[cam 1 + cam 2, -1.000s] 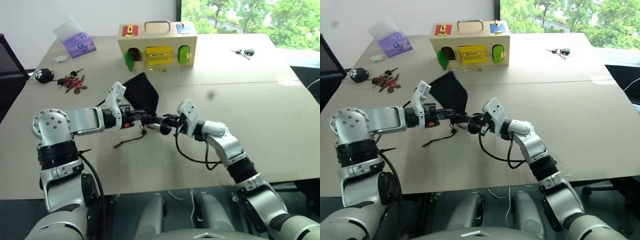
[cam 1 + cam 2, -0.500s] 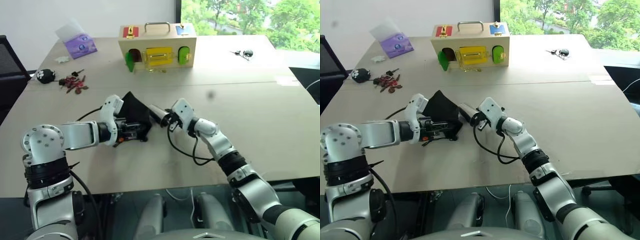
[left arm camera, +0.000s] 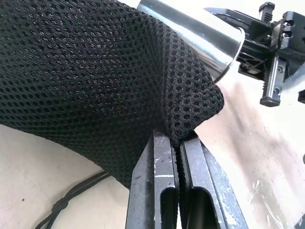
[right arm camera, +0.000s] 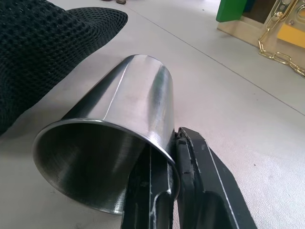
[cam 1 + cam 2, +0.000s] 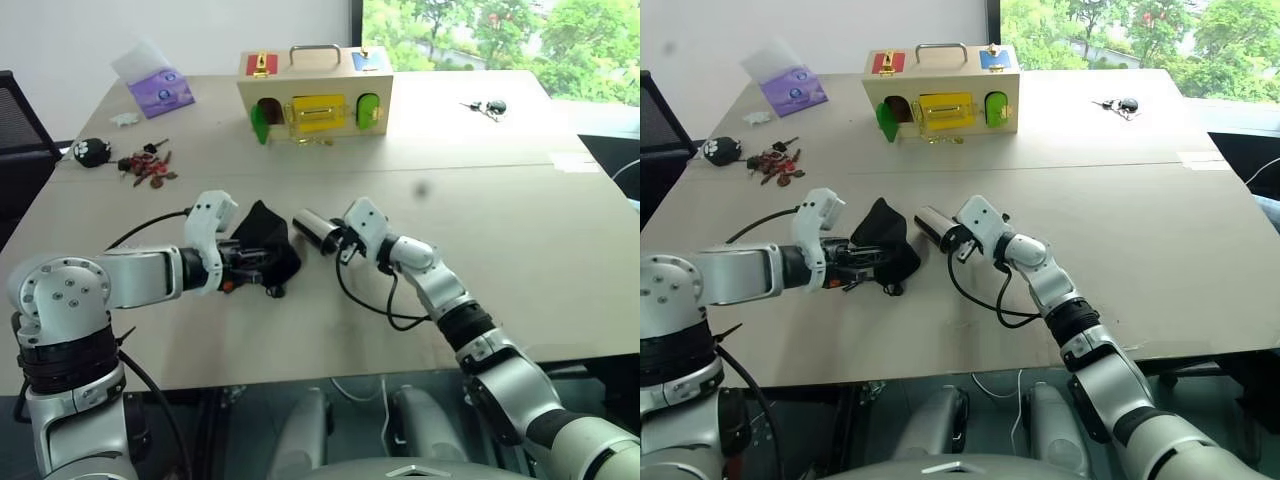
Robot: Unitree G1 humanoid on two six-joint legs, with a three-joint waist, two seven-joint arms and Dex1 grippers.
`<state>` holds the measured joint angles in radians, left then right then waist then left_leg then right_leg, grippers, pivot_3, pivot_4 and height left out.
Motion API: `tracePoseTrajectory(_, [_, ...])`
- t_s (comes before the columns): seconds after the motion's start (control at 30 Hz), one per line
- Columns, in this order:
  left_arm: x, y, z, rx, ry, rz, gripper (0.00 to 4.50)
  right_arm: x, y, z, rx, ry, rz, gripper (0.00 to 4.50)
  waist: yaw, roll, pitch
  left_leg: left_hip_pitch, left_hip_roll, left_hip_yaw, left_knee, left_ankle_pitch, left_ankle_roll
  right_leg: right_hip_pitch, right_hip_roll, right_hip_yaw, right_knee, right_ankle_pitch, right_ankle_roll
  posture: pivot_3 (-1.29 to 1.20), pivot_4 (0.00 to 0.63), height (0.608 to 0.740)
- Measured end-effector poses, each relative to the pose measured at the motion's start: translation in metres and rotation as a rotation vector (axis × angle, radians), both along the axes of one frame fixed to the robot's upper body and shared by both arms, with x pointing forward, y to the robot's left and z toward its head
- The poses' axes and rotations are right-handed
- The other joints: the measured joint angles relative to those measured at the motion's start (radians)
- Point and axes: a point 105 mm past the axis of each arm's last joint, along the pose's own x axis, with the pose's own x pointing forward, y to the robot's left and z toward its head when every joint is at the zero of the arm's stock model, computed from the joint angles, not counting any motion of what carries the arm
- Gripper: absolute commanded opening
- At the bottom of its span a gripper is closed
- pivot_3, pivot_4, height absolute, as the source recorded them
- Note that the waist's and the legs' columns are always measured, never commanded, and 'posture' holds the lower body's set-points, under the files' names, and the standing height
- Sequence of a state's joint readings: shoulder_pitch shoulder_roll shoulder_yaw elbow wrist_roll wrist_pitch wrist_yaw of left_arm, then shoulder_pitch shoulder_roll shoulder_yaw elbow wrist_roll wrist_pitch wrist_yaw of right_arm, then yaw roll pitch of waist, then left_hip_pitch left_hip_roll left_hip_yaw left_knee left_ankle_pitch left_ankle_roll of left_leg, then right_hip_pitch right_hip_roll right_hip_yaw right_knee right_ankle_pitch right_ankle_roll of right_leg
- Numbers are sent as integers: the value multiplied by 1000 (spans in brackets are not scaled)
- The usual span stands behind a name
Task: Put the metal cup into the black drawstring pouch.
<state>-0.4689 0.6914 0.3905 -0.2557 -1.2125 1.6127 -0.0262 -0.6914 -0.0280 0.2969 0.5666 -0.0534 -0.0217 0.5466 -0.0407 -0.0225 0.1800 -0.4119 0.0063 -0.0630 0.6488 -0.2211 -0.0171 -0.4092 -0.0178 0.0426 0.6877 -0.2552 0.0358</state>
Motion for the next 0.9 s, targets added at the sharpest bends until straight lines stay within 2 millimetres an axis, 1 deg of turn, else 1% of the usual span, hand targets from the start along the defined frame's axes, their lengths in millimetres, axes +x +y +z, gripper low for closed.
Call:
tracePoseTrajectory(0.07, [1, -1, -1, -3, 1, 3, 0, -1, 0, 0, 1, 6, 9, 66, 0, 0, 0, 0, 0, 0, 0, 0, 0, 0, 0, 0, 0, 0, 0, 0, 150, 740])
tracePoseTrajectory(0.23, [3, 1, -4, 4, 4, 23, 0, -8, 0, 0, 72, 83, 39, 66, -1, 0, 0, -1, 0, 0, -1, 0, 0, 0, 0, 0, -2, 0, 0, 0, 150, 740])
tracePoseTrajectory(0.37, [4, 0, -6, -1, 6, 28, 0, -10, 0, 0, 67, 90, 53, 66, -1, 0, 0, -1, 0, 0, -2, 0, 0, -1, 0, 0, -2, 0, 0, 0, 150, 740])
tracePoseTrajectory(0.57, [5, 5, -6, 5, 2, 49, 0, -13, -1, -1, 37, 75, 71, 66, -1, 0, 0, -1, 0, 0, -2, 0, 0, -1, 0, 0, -3, 0, 0, 0, 150, 740])
tracePoseTrajectory(0.67, [6, 7, -6, 9, 2, 58, 0, -16, -1, 0, 55, 83, 81, 66, -1, 0, 0, -1, 0, 0, -2, 0, -1, -1, 0, 0, -3, 0, 0, 0, 150, 740])
tracePoseTrajectory(0.77, [6, 8, -7, 9, 2, 62, 0, -22, -1, -2, 88, 126, 108, 66, -1, 0, 0, -2, 0, 0, -3, 0, -1, -1, 0, -1, -5, 0, 0, 0, 150, 740])
tracePoseTrajectory(0.9, [7, 9, -7, -3, -3, 74, 0, -26, 0, 6, 140, 148, 142, 66, -1, 0, 0, -2, 0, -1, -5, 1, -1, -1, 0, -1, -6, 0, 0, 0, 150, 740])
